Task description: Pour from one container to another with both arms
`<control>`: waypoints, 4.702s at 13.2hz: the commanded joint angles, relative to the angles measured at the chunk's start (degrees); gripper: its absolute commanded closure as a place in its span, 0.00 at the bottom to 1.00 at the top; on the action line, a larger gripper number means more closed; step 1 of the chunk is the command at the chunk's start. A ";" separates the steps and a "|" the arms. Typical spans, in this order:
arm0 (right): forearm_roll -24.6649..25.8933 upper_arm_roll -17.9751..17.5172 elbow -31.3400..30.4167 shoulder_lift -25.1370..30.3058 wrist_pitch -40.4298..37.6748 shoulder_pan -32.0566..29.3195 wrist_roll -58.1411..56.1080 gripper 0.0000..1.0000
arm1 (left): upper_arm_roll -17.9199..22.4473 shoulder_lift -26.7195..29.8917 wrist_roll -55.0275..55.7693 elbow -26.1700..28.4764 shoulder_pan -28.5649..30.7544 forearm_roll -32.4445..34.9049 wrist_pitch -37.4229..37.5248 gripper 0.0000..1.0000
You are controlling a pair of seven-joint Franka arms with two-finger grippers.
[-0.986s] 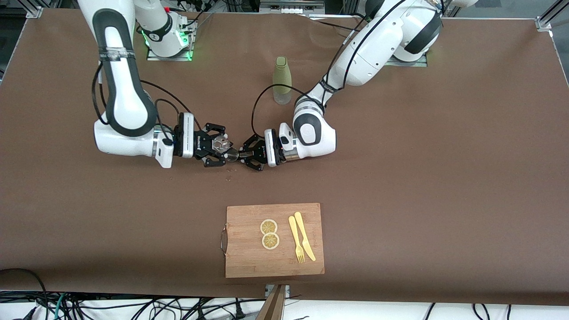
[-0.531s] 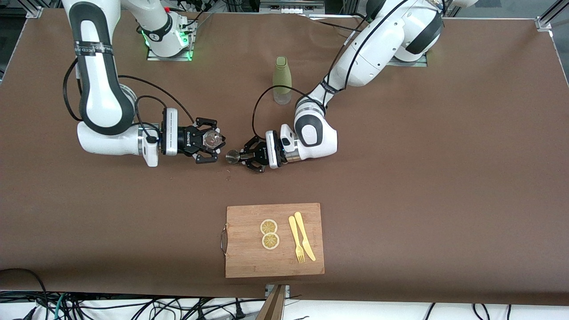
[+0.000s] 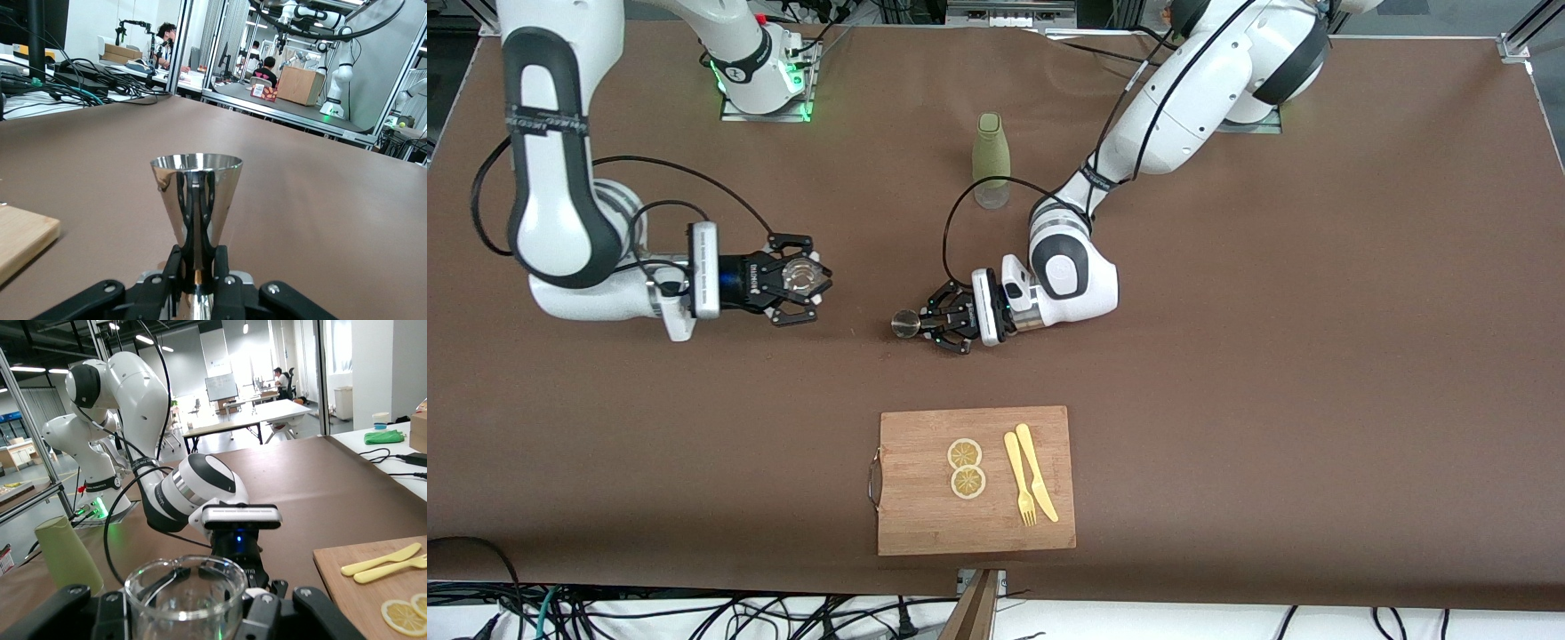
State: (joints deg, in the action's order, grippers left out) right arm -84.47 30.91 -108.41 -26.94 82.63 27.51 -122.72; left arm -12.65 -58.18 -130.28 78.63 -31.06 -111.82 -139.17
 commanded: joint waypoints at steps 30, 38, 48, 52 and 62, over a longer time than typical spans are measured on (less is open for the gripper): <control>4.93 -6.83 21.57 -38.18 -18.91 -26.45 -34.16 0.90 | 27.76 12.40 -27.47 23.59 42.57 49.50 61.81 1.00; 5.19 -6.57 21.48 -39.24 -18.91 -26.54 -35.83 0.63 | 28.65 5.72 -36.61 20.08 46.18 49.07 64.81 1.00; 6.60 -1.92 23.07 -40.29 -17.86 -26.80 -39.17 0.23 | 31.19 3.51 -33.83 16.91 45.21 50.20 61.83 0.00; 9.49 0.11 23.94 -39.42 -17.59 -26.72 -38.74 0.21 | 32.60 4.30 -19.18 10.94 45.13 59.84 59.19 0.00; 29.17 -1.46 25.97 -20.90 -8.29 -26.72 -22.59 0.16 | 32.60 25.64 45.49 8.11 36.62 80.43 59.54 0.00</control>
State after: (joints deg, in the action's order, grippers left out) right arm -59.63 31.12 -80.89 -52.94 71.93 0.81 -150.00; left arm 19.77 -37.86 -95.40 84.68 9.08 -34.91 -79.71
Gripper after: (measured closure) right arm 0.159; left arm 0.000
